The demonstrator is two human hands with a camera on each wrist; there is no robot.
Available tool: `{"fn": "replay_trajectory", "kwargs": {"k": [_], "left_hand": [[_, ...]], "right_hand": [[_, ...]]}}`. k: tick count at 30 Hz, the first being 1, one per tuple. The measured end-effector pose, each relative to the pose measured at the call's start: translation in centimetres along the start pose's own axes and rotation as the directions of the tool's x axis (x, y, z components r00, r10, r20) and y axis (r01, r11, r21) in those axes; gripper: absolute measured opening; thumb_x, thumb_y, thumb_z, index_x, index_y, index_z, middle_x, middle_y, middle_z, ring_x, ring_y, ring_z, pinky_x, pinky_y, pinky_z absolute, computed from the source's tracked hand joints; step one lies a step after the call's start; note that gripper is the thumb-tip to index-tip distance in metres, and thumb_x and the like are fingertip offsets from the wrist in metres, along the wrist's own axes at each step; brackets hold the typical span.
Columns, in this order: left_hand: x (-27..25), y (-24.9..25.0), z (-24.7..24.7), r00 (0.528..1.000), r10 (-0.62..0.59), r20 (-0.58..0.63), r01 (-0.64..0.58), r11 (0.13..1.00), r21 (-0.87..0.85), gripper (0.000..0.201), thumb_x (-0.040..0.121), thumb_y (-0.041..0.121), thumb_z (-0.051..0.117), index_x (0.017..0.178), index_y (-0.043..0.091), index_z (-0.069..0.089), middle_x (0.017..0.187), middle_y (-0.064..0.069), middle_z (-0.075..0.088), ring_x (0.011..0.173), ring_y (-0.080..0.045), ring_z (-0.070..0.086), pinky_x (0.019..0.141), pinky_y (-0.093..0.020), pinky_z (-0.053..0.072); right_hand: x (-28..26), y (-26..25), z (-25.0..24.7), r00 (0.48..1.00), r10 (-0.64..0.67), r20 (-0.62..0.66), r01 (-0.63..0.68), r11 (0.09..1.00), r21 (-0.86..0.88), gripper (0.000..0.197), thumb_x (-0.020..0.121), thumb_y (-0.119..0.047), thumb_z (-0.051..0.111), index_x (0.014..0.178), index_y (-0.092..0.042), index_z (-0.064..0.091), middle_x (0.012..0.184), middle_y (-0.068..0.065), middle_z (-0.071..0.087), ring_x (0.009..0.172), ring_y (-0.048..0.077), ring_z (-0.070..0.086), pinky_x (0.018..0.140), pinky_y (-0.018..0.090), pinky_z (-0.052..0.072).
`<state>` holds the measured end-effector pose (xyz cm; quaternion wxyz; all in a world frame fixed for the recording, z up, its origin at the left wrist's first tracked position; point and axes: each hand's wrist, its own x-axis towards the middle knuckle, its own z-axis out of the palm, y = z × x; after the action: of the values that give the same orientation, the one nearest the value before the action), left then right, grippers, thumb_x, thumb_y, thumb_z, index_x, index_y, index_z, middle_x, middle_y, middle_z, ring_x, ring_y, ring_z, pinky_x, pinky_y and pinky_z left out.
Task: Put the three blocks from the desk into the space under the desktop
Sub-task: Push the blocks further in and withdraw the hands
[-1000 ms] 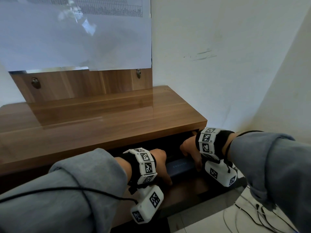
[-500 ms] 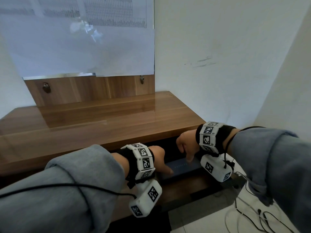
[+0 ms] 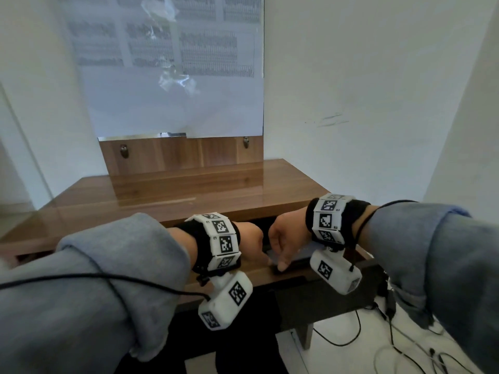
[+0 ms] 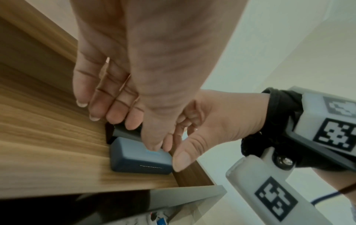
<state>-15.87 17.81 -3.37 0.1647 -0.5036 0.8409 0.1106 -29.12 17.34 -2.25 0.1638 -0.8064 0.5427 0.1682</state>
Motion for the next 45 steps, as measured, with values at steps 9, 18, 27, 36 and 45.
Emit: {"fn": "replay_trajectory", "kwargs": {"k": [9, 18, 27, 36, 45], "left_hand": [[-3.7, -1.3, 2.7, 0.996, -0.036, 0.08, 0.041, 0.997, -0.06, 0.064, 0.082, 0.061, 0.061, 0.124, 0.012, 0.057, 0.113, -0.002, 0.059, 0.103, -0.02, 0.056, 0.087, -0.03, 0.045], [-4.3, -1.9, 3.5, 0.998, -0.052, 0.026, 0.051, 0.998, 0.034, 0.059, 0.075, 0.044, 0.078, 0.118, 0.01, 0.058, 0.102, -0.002, 0.054, 0.091, -0.02, 0.053, 0.078, -0.032, 0.046], [-2.6, -4.4, 3.3, 0.985, -0.118, -0.128, 0.121, 0.992, 0.017, 0.073, 0.064, 0.051, 0.082, 0.118, 0.015, 0.05, 0.118, -0.005, 0.051, 0.105, -0.024, 0.054, 0.09, -0.04, 0.052], [0.3, -7.9, 3.5, 0.909, -0.192, -0.37, 0.189, 0.981, -0.045, 0.086, 0.062, 0.058, 0.079, 0.128, 0.016, 0.043, 0.128, -0.005, 0.042, 0.12, -0.026, 0.041, 0.101, -0.039, 0.041], [2.8, -12.6, 2.7, 0.928, -0.289, -0.235, 0.305, 0.952, 0.036, 0.128, 0.066, 0.055, 0.079, 0.155, 0.015, -0.004, 0.164, -0.008, -0.003, 0.15, -0.033, -0.004, 0.122, -0.048, -0.003]], "right_hand": [[-0.4, -3.4, 2.9, 0.998, -0.059, 0.022, 0.059, 0.998, 0.008, 0.04, 0.07, -0.032, 0.082, 0.1, -0.01, 0.067, 0.105, 0.017, 0.072, 0.082, 0.017, 0.059, 0.064, 0.024, 0.045], [0.0, -3.6, 3.6, 0.997, -0.078, 0.005, 0.078, 0.997, -0.004, 0.026, 0.076, -0.028, 0.079, 0.091, -0.014, 0.063, 0.089, 0.004, 0.062, 0.078, 0.016, 0.056, 0.057, 0.019, 0.043], [2.0, -3.4, 2.3, 0.995, -0.062, -0.072, 0.061, 0.998, -0.015, 0.037, 0.077, -0.027, 0.077, 0.104, -0.005, 0.064, 0.092, 0.001, 0.058, 0.083, 0.016, 0.054, 0.059, 0.018, 0.041], [5.3, -2.8, 0.6, 0.971, -0.035, -0.238, 0.009, 0.994, -0.11, 0.034, 0.073, -0.03, 0.078, 0.098, -0.017, 0.059, 0.108, 0.002, 0.055, 0.098, 0.023, 0.055, 0.085, 0.038, 0.052], [9.2, -1.5, 0.4, 0.903, 0.003, -0.429, -0.087, 0.981, -0.176, 0.106, 0.071, -0.041, 0.077, 0.153, -0.025, 0.012, 0.161, 0.002, 0.013, 0.148, 0.027, 0.009, 0.119, 0.045, 0.011]]}}
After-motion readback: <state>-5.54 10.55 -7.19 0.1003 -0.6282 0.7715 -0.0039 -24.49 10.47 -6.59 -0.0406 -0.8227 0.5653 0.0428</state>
